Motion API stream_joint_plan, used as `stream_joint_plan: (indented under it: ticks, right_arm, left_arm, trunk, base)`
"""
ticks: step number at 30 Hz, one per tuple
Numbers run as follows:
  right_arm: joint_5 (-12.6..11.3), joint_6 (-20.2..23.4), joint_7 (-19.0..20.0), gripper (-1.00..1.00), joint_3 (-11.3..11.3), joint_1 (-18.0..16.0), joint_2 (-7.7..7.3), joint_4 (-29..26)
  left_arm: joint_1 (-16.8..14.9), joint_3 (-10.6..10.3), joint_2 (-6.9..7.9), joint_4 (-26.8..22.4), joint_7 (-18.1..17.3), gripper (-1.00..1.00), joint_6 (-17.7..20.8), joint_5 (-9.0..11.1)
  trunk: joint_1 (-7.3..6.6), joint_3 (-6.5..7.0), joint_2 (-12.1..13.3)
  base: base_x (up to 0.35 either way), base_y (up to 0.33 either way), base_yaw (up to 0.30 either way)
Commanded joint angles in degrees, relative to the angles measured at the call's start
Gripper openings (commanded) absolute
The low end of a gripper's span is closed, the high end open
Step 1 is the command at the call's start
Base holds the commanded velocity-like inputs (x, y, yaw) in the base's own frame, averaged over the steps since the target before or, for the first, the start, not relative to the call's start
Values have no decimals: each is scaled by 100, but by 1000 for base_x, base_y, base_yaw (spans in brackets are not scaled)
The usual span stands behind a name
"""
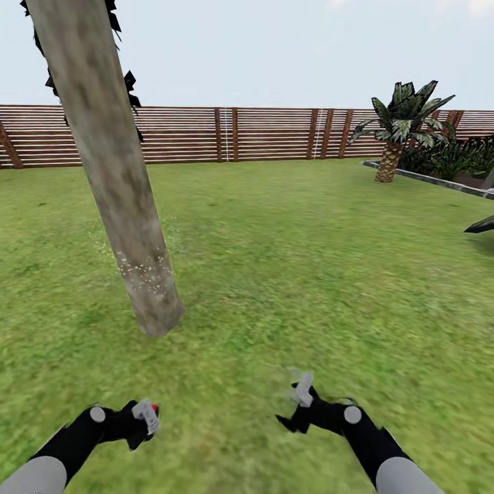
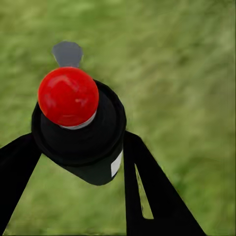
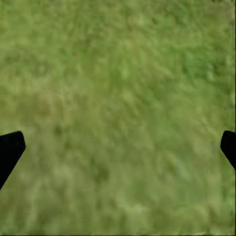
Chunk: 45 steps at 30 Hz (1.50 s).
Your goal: In the garden, pick up the pesticide atomizer on the floor and spray pesticide onto both trees until each tree trunk is fully covered.
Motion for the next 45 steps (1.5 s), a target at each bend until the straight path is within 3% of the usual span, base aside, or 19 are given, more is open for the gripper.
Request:
stream_joint_plan:
  ticks: [1,3,4,6,7,8,10,11,13,23,29,37,42,45]
  right_arm:
    - [39,-64,-697,100,-310,-2,-137,463]
    - [29,-540,-2897,100,-645,21,-361,1695]
    - [28,-930,-3791,100,-682,113,-389,2041]
    - [16,-1599,-4931,100,-709,390,-408,2352]
    - [-79,-1928,-5417,100,-721,641,-414,2436]
    - [-246,-2069,-5594,100,-725,778,-416,2465]
    - [-745,-2194,-5731,100,-723,894,-413,2493]
    - [-972,-2212,-5750,100,-721,917,-411,2500]
    - [-1194,-2220,-5760,100,-717,934,-405,2511]
    - [-1283,-2222,-5771,100,-729,939,-356,2490]
    - [-1283,-2222,-5779,100,-729,939,-354,2505]
    - [-1283,-2216,-5783,100,-729,940,-346,2505]
    - [-1282,-2216,-6268,100,-729,938,-315,2483]
    - [-1259,-2210,-6352,100,-722,940,-184,2505]
  left_arm:
    - [-5,415,-18,222,260,-100,-50,-12]
    - [-2,1463,-38,864,894,-100,-480,332]
    - [22,1772,-31,1159,1214,-100,-784,532]
    - [300,2145,-39,1479,1964,-100,-1244,955]
    - [570,2273,-54,1607,2512,-100,-1668,1320]
    - [736,2320,-61,1657,2811,-100,-1980,1593]
    - [1044,2353,-73,1757,3106,-100,-2338,2119]
    - [1120,2357,-88,1791,3155,-100,-2396,2256]
    - [1198,2362,-125,1828,3206,-100,-2437,2378]
    - [1225,2362,-128,1832,3207,-100,-2468,2426]
    - [1225,2367,-130,1800,3227,-100,-2435,2424]
    - [1225,2369,-245,1812,3223,-100,-2449,2400]
    - [1226,2370,-241,1821,3232,-100,-2433,2408]
    - [1233,2381,-230,1822,3248,-100,-2427,2416]
  trunk:
    - [-2,-4,-3]
    - [-2,-4,-3]
    - [-2,-4,-3]
    - [-2,-4,-3]
    - [-2,-4,-3]
    - [-2,-4,-3]
    - [-2,-4,-3]
    - [-2,-4,-3]
    - [-2,-4,-3]
    - [-2,-4,-3]
    - [-2,-4,-3]
    - [-2,-15,-3]
    - [-2,-28,-3]
    - [-2,-34,-3]
  base:
    - [0,0,0]
    - [0,0,0]
    - [0,0,0]
    - [0,0,0]
    - [0,0,0]
    - [0,0,0]
    - [0,0,0]
    - [0,0,0]
    - [0,0,0]
    - [0,0,4]
    - [0,0,264]
    - [0,0,278]
    - [0,0,279]
    - [-31,0,279]
